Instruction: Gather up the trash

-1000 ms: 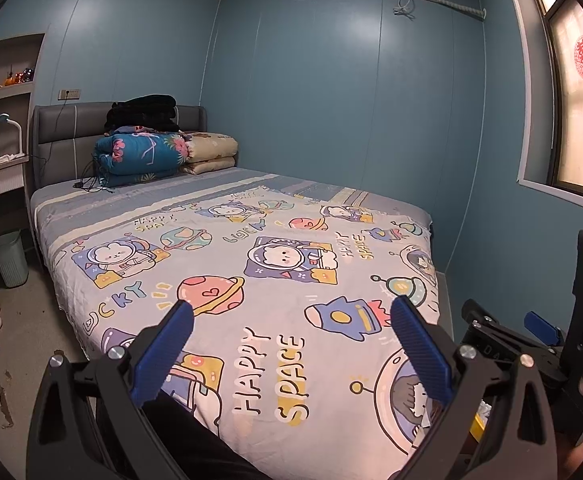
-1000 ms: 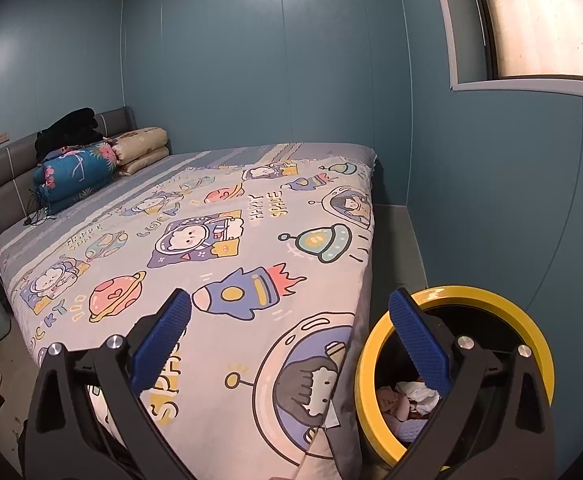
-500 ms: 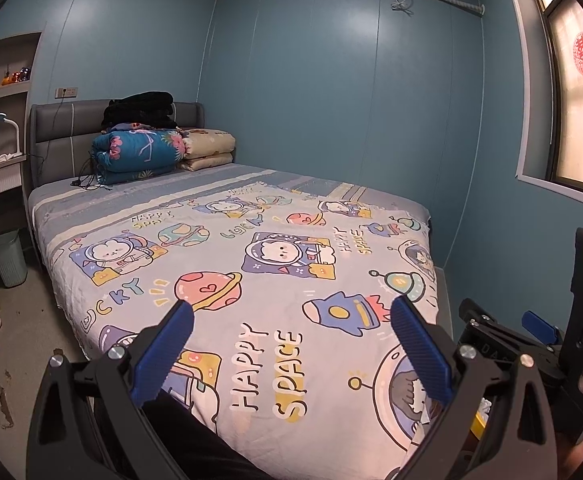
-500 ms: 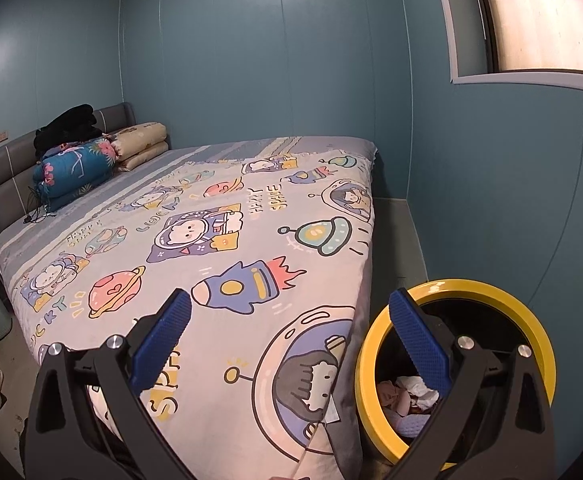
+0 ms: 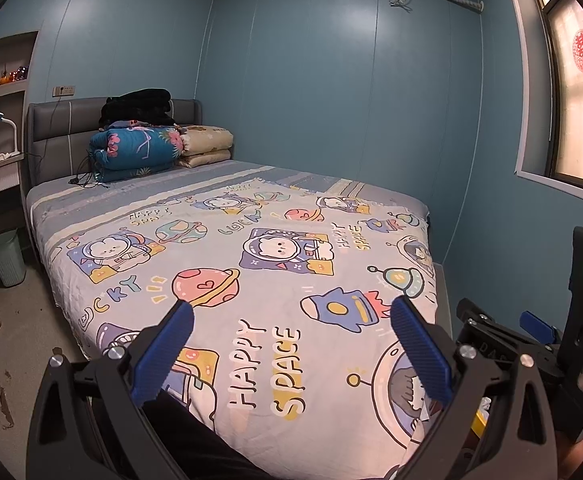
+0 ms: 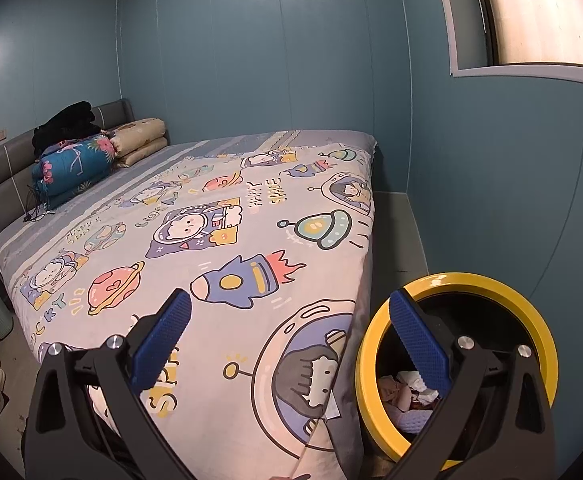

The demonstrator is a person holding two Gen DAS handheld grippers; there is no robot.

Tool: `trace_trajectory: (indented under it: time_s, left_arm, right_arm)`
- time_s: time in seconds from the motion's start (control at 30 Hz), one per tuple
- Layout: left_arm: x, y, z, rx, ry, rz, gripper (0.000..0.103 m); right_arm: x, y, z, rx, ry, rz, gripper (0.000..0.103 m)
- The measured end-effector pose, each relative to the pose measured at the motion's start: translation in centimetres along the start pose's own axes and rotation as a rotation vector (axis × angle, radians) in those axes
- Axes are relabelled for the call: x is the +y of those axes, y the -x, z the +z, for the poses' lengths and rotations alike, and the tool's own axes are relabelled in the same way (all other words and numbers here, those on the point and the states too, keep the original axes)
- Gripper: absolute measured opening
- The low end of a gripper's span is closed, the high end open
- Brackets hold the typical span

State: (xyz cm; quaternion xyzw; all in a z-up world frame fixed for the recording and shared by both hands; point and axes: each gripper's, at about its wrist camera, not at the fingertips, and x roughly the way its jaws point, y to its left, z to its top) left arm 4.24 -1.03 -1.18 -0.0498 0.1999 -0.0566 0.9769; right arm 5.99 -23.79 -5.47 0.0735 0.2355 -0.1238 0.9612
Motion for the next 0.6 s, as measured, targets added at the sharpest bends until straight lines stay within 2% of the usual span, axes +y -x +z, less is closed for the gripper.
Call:
trace_trajectory:
  time_s: [0.6]
  left_arm:
    - [-0.02,-0.39,-0.29,0.024,0.000,-0.006,0.095]
  right_arm:
    - [-0.06,-0.42,-0.08,0.025,-0.001,0.008,0.095]
